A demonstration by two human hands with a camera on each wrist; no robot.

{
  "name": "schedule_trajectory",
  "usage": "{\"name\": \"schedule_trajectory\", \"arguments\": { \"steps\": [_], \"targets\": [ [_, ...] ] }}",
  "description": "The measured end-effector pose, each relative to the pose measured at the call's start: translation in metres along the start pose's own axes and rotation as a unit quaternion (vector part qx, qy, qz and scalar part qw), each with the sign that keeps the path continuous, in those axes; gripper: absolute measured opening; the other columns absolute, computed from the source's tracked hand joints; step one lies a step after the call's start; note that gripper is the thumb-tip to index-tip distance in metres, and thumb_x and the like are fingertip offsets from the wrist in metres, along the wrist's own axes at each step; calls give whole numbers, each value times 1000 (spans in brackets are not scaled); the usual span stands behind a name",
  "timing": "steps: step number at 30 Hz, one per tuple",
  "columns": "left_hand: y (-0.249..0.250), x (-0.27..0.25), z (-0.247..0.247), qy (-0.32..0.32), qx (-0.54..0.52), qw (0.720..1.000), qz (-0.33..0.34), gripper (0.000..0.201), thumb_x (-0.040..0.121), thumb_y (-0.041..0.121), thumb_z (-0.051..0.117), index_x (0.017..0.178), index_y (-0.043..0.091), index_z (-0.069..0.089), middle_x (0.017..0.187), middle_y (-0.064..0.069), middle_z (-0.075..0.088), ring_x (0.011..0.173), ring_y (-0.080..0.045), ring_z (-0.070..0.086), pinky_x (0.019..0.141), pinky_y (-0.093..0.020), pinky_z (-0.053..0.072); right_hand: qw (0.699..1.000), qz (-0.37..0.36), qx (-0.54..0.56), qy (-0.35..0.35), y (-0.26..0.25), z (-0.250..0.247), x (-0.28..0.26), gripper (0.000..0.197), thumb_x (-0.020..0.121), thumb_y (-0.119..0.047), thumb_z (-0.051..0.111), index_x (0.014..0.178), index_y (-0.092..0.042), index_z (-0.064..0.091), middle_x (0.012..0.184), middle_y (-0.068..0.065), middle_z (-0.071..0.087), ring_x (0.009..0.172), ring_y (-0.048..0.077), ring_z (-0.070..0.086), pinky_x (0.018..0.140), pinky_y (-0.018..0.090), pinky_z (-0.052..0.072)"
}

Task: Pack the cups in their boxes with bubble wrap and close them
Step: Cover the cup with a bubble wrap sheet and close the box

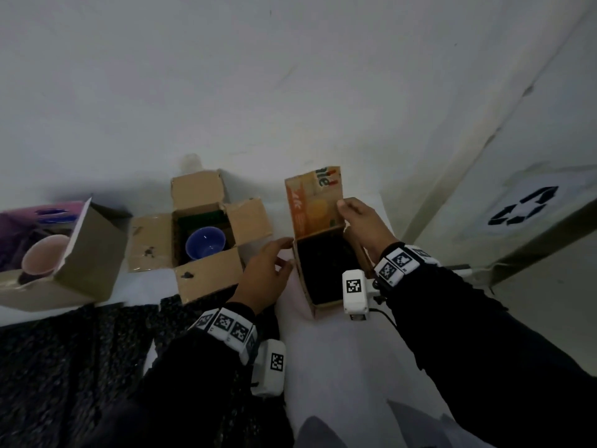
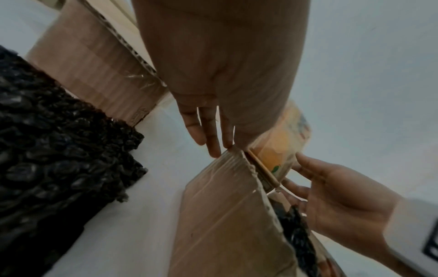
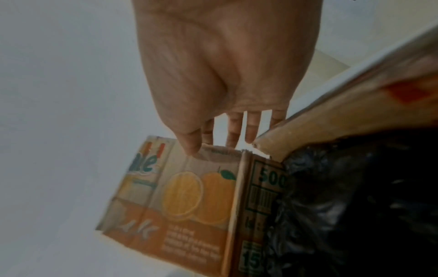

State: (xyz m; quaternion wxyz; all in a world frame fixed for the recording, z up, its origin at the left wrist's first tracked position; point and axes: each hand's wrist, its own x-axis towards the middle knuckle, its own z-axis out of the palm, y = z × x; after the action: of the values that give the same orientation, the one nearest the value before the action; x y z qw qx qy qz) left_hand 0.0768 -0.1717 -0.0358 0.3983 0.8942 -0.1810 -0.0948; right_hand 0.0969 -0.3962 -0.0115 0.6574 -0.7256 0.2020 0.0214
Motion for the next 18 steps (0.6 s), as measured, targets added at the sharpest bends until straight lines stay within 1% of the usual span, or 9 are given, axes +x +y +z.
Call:
{"name": "schedule_trajectory", "arguments": {
  "steps": [2,3,4,6,8,10,13,15,18],
  "targets": [
    [2,1,-1,39,-7,999,-11,29,101,23,47,129,21,57,128,0,61,103,-17,60,89,-32,50,991,-54,-116,40,4,-10,-10,32,86,-54,54,94,-26,70,89,4,69,88,26,64,88,39,49],
    [4,1,0,61,-16,998,-19,27,102,25,44,123,19,61,120,-1,64,102,-18,61,87,-31,49,988,-69,-130,42,9,-16,-15,24,88,-48,56,93,-28,69,88,3,68,88,24,63,87,37,47],
    [7,0,0,81,-31,996,-27,27,103,27,42,117,18,64,109,-1,68,97,-19,62,83,-30,49,991,-80,-105,34,10,-20,-26,17,92,-35,56,94,-26,70,88,3,67,85,19,62,84,34,46],
    [19,-2,2,105,-103,988,-48,30,104,33,38,106,18,65,87,1,70,76,-17,64,71,-29,50,997,-66,-33,4,10,-27,-52,24,97,-15,47,100,-17,71,88,7,67,75,7,59,76,21,45],
    [31,-6,6,107,-208,969,-80,33,102,38,38,101,17,64,79,-2,71,63,-13,61,59,-20,48,998,-61,-4,-14,9,-32,-77,35,98,-15,37,109,-16,70,91,10,70,73,2,59,75,14,43],
    [38,-12,10,97,-268,954,-91,32,99,42,47,101,15,64,80,-4,72,64,-11,63,54,-14,45,998,-42,46,-2,13,-34,-94,39,96,-29,37,111,-19,71,93,4,70,76,4,61,82,24,41],
    [39,-19,17,65,-272,955,-95,26,89,30,68,110,14,62,82,-9,72,72,-16,68,65,-21,47,995,3,103,7,17,-35,-110,37,94,-44,50,110,-17,69,87,2,66,74,13,63,75,30,43],
    [38,-24,21,47,-259,960,-93,33,84,22,74,113,14,61,82,-10,72,76,-21,69,72,-28,51,996,10,88,13,24,-33,-118,29,89,-26,67,114,-14,59,83,6,66,70,16,67,69,28,49],
    [36,-33,24,35,-228,969,-86,37,81,19,77,114,16,61,84,-7,72,78,-23,69,76,-31,55,994,39,96,35,34,-29,-132,43,80,-7,76,114,-11,50,85,12,67,63,16,69,57,22,51]
  ]
}}
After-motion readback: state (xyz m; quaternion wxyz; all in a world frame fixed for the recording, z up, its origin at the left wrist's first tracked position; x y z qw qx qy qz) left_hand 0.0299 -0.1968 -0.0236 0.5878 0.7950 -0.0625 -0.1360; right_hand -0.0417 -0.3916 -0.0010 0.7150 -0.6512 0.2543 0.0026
